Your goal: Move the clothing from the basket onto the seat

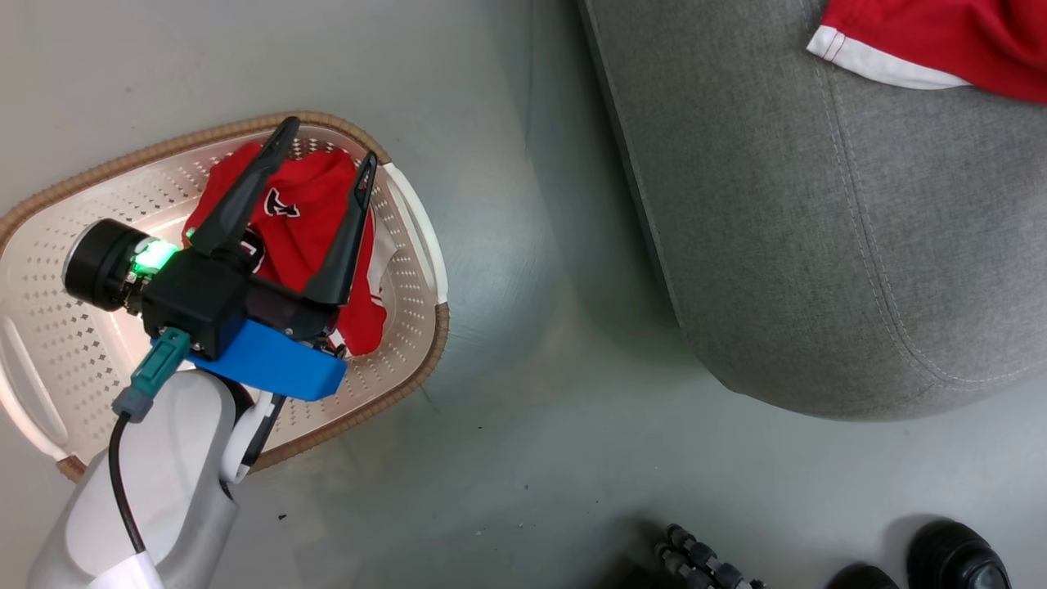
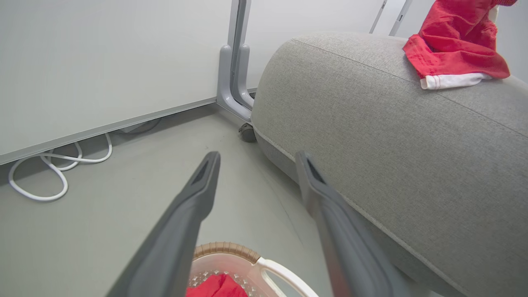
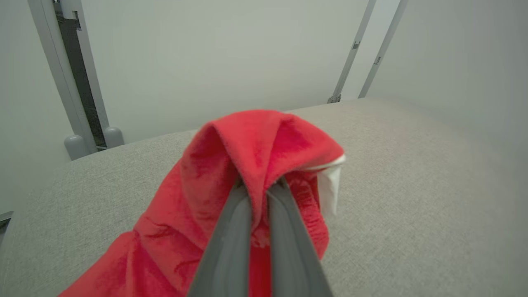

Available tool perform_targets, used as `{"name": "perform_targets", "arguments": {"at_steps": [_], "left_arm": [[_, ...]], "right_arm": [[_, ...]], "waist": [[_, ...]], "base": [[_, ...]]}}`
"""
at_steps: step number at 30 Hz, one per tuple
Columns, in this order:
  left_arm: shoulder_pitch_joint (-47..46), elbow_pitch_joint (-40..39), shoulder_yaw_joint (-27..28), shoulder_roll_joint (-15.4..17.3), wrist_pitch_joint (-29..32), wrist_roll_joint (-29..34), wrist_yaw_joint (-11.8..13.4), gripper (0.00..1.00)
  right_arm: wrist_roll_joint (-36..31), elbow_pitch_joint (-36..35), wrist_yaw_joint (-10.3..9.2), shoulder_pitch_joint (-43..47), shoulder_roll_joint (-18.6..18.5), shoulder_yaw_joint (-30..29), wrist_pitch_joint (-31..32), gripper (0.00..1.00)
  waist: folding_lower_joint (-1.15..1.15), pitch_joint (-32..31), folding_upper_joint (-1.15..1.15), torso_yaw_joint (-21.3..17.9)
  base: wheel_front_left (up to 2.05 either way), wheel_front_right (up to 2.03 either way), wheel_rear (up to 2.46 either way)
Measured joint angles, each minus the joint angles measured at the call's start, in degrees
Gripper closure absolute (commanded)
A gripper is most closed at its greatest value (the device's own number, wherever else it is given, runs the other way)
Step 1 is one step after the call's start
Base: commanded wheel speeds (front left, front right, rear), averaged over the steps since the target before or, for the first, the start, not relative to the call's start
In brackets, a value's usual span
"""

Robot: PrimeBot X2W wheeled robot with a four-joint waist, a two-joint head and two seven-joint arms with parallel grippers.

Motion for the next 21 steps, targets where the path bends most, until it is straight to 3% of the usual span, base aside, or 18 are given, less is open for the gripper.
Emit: {"name": "perform_targets", "arguments": {"at_steps": [2, 3, 4, 5, 6, 21], "left_arm": [[0.0, -0.4, -0.1, 0.2, 0.1, 0.0, 0.2, 0.0], [0.0, -0.4, -0.2, 0.2, 0.2, 0.0, 0.2, 0.0], [0.1, -0.4, -0.3, 0.3, 0.2, 0.0, 0.2, 0.0], [0.1, -0.4, -0.4, 0.2, 0.4, 0.0, 0.2, 0.0], [0.2, -0.4, -0.6, 0.2, 0.4, 0.0, 0.2, 0.0], [0.2, 2.3, -1.9, -1.7, -0.5, -0.9, 0.2, 0.0]], "right_arm": [[-0.4, 1.9, 0.0, 0.1, 0.1, -0.1, -0.4, 1.0], [-0.5, 2.6, 0.0, 0.1, 0.1, -0.1, -0.7, 0.83], [-0.7, 3.3, 0.0, 0.1, 0.1, -0.1, -0.9, 0.4], [-1.0, 3.9, 0.0, 0.1, 0.1, -0.1, -1.3, 0.4], [-1.0, 4.7, 0.0, 0.0, 0.1, -0.1, -1.4, 0.0], [-1.9, 9.0, 0.0, 0.2, -1.6, 2.9, -2.1, 0.0]], "waist": [[0.0, 0.2, 0.0, -0.1], [0.0, 0.1, 0.0, -0.2], [0.0, 0.0, 0.0, -0.2], [0.0, -0.1, 0.0, -0.2], [0.0, -0.3, 0.0, -0.2], [-0.01, -3.5, 0.0, 1.4]], "base": [[0.0, 0.0, 0.0], [0.0, 0.0, 0.0], [0.0, 0.0, 0.0], [0.0, 0.0, 0.0], [0.0, 0.0, 0.0], [0.0, 0.0, 0.0]]}}
